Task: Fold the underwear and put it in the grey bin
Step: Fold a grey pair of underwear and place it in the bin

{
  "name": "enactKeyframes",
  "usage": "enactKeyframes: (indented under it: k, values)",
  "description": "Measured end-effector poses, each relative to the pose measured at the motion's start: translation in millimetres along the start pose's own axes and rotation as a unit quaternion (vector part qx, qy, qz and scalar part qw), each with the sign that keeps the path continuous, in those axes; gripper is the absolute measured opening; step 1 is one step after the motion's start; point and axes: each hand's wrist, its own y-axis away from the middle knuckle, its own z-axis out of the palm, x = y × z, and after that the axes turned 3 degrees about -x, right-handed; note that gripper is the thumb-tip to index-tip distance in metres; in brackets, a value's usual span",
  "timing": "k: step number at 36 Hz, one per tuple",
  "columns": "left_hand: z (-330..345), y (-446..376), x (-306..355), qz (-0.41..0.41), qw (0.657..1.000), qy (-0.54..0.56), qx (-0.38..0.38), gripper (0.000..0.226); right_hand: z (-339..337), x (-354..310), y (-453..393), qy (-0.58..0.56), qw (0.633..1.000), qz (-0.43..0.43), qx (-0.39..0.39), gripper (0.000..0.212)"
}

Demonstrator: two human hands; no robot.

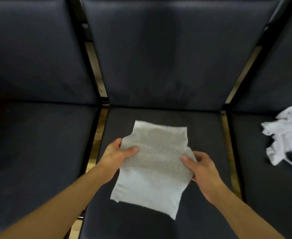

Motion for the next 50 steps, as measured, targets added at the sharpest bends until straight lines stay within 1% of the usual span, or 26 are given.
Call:
enactKeyframes:
  k: [3,6,7,10,13,16,18,19,22,24,27,30,33,35,37,38,40,42,44,46,48,50]
  values:
    - [3.9,61.3,42.3,0.067,0.997,-0.035,0.004,0.048,-23.4,-46.7,61.0,0.000,0.998,-0.059,-0.027,0.046]
    - [13.9,138.6,102.1,0.141,0.988,-0.045,-0.029,0.058,-55.6,-103.3,134.6,0.040,0.989,-0.125,-0.070,0.039]
    - [16.5,171.2,124.7,0.169,0.983,-0.055,-0.039,0.057,-66.8,-123.8,166.2,0.061,0.983,-0.151,-0.086,0.040]
    - [22.6,271.2,187.1,0.254,0.958,-0.121,-0.048,0.048,-96.2,-180.1,266.5,0.162,0.954,-0.232,-0.096,0.046]
    - [33.1,382.0,247.3,0.322,0.923,-0.204,-0.043,0.048,-122.2,-234.5,377.1,0.245,0.920,-0.297,-0.075,0.047]
    - [48.3,459.4,294.5,0.377,0.885,-0.270,-0.037,0.047,-140.2,-281.3,459.5,0.296,0.889,-0.345,-0.056,0.049]
    - [63.1,521.0,322.9,0.414,0.865,-0.284,-0.022,0.044,-158.0,-308.7,524.8,0.317,0.873,-0.369,-0.031,0.053]
    - [65.3,526.2,329.3,0.416,0.862,-0.289,-0.016,0.043,-157.6,-317.3,531.9,0.332,0.868,-0.369,-0.028,0.054]
    - [72.5,571.0,362.3,0.452,0.846,-0.282,-0.004,0.039,-171.5,-348.8,589.3,0.330,0.860,-0.389,-0.006,0.048]
    - [78.9,609.4,382.2,0.481,0.835,-0.268,0.005,0.040,-187.9,-361.3,636.1,0.319,0.850,-0.419,0.014,0.042]
    - [83.2,633.2,402.3,0.506,0.819,-0.267,0.024,0.045,-196.2,-373.5,662.6,0.322,0.840,-0.435,0.025,0.036]
    - [93.3,656.6,419.7,0.534,0.794,-0.285,0.050,0.050,-208.2,-378.3,690.8,0.337,0.824,-0.451,0.069,0.027]
    - [103.5,672.6,438.3,0.551,0.775,-0.300,0.071,0.046,-216.1,-387.5,709.9,0.341,0.811,-0.467,0.093,0.014]
    - [110.9,680.0,451.5,0.558,0.769,-0.305,0.071,0.037,-222.7,-394.1,719.5,0.341,0.794,-0.490,0.115,0.014]
    - [119.7,685.8,464.5,0.561,0.767,-0.305,0.058,0.027,-230.7,-400.8,727.5,0.318,0.785,-0.515,0.133,0.017]
    - [123.6,686.6,471.3,0.563,0.768,-0.303,0.047,0.023,-234.7,-404.1,731.1,0.299,0.787,-0.522,0.136,0.019]
    - [135.2,688.2,483.5,0.564,0.765,-0.309,0.029,0.016,-246.0,-408.6,737.2,0.255,0.802,-0.522,0.137,0.020]
    - [145.7,688.2,496.2,0.569,0.756,-0.322,0.012,0.013,-257.3,-411.8,742.2,0.244,0.813,-0.511,0.135,0.019]
    - [157.7,687.7,507.7,0.572,0.750,-0.332,-0.005,0.012,-268.8,-411.5,747.8,0.244,0.827,-0.493,0.114,0.016]
    - [174.0,684.6,519.3,0.573,0.746,-0.338,-0.034,0.010,-281.3,-408.1,754.2,0.247,0.841,-0.470,0.105,0.023]
    - [194.0,680.1,528.9,0.568,0.743,-0.346,-0.078,0.011,-294.1,-401.7,759.7,0.250,0.847,-0.450,0.132,0.030]
    - [218.9,674.2,535.7,0.555,0.737,-0.360,-0.138,0.015,-309.3,-392.1,762.1,0.263,0.838,-0.435,0.199,0.032]
